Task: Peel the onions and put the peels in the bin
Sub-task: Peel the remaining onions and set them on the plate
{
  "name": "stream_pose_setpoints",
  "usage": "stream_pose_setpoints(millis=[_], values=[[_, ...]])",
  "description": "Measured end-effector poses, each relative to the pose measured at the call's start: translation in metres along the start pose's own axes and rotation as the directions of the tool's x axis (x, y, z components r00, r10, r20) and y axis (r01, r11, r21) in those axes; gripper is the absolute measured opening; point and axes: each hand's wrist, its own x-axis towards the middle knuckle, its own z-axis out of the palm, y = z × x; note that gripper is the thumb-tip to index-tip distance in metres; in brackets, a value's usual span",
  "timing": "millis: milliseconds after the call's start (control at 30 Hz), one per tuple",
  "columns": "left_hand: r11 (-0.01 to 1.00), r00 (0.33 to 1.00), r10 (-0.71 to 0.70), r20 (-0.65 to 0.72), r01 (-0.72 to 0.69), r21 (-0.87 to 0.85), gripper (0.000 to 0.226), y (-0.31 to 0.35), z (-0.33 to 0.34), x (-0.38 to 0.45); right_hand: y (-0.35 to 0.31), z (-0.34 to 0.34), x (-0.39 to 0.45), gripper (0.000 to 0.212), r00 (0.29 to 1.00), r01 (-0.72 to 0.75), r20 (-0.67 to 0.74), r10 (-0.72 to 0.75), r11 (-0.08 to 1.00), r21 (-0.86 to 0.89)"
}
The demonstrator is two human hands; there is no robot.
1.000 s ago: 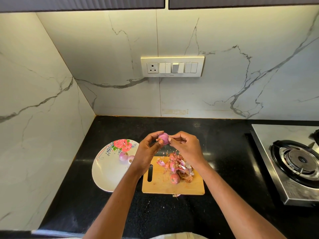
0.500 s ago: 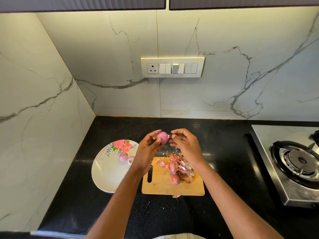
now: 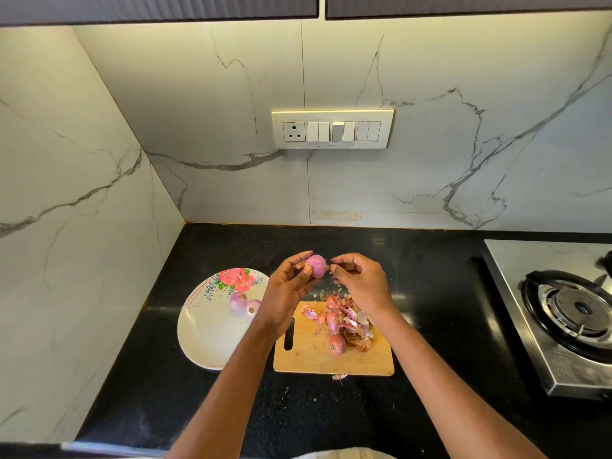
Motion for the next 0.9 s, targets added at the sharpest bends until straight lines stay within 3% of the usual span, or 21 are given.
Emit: stream_pose_setpoints(millis=[167, 300, 367, 533, 900], values=[[0.995, 1.000, -0.022, 0.009, 0.023, -0.098, 0.033, 0.001, -0.002, -0.001, 0.001, -0.005, -0.002, 0.014, 0.999, 0.033, 0.009, -0.032, 0.960, -0.278], [0.998, 1.000, -0.008, 0.002, 0.008, -0.063, 0.035, 0.004, -0.003, 0.002, 0.010, -0.013, -0.003, 0.018, 0.999, 0.020, 0.030, -0.010, 0.943, -0.333], [1.000, 1.000, 0.007, -0.021, -0.008, -0.020, 0.039, 0.004, -0.006, 0.002, 0.006, -0.010, -0.003, 0.020, 0.999, 0.048, 0.034, -0.040, 0.952, -0.303], [0.986, 0.997, 0.067, -0.035, -0.061, 0.152, 0.035, -0.001, -0.007, 0.003, -0.015, 0.000, -0.005, 0.023, 0.986, 0.132, 0.111, -0.127, 0.991, -0.038], [0.996, 0.999, 0.027, -0.019, -0.026, 0.086, 0.042, 0.000, -0.005, 0.001, -0.012, 0.002, -0.010, 0.017, 0.983, 0.183, 0.043, -0.181, 0.982, -0.050]])
